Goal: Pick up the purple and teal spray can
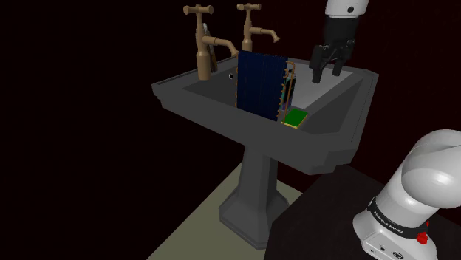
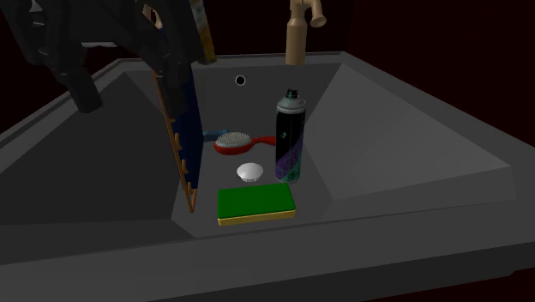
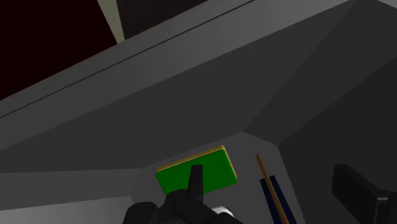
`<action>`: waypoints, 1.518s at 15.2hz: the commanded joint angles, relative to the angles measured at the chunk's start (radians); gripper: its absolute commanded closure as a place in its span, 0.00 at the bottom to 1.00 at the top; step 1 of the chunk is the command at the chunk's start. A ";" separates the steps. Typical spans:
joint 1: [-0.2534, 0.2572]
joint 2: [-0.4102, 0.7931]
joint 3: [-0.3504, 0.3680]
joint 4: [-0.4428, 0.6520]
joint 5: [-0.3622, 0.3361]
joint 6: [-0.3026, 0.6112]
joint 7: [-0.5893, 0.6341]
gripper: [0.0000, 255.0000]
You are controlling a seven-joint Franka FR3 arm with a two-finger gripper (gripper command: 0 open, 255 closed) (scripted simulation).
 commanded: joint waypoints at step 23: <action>-0.120 0.540 -0.108 0.231 -0.189 0.460 -0.035 0.00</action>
